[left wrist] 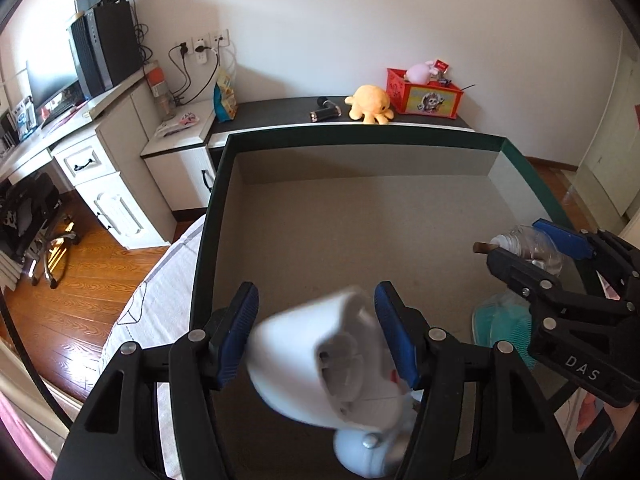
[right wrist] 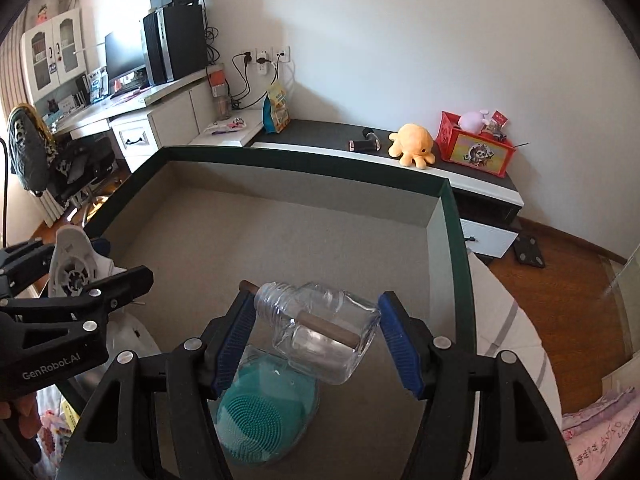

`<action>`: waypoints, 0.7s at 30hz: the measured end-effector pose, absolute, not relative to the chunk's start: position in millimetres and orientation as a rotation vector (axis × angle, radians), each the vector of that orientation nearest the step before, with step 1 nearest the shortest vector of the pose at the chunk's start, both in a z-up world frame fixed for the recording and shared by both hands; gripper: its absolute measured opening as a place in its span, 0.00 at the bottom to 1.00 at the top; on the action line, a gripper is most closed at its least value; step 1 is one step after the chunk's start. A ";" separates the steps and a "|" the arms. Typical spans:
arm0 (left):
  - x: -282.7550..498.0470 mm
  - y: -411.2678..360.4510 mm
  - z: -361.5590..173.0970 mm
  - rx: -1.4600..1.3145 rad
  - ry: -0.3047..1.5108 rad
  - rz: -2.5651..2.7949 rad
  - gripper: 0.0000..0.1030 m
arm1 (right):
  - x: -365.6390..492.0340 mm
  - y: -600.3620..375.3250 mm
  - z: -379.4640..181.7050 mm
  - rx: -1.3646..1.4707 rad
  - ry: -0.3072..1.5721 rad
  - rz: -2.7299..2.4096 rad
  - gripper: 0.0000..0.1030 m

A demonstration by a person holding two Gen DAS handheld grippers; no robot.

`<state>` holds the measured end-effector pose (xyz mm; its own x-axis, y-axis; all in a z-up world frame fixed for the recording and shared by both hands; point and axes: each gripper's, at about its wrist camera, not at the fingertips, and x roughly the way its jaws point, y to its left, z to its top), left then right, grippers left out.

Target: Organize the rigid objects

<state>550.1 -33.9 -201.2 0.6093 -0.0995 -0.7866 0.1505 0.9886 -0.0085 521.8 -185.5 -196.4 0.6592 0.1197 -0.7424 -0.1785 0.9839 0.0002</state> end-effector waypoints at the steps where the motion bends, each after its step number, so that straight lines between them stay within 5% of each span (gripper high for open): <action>1: 548.0 -33.5 -199.8 0.055 0.899 -0.148 0.73 | 520.5 -186.8 -197.1 -0.072 0.835 0.164 0.64; 3: 540.7 -30.7 -193.0 0.049 0.876 -0.162 0.76 | 517.7 -190.4 -195.2 -0.051 0.838 0.165 0.66; 5: 525.0 -31.3 -180.2 0.057 0.844 -0.163 0.81 | 509.3 -193.5 -186.9 -0.039 0.821 0.153 0.79; 8: 493.7 -26.8 -154.3 0.052 0.753 -0.147 0.96 | 484.5 -196.4 -163.7 -0.023 0.759 0.156 0.79; 21: 285.1 -0.1 -80.5 0.041 0.425 -0.052 1.00 | 293.1 -187.0 -80.8 0.023 0.466 0.155 0.91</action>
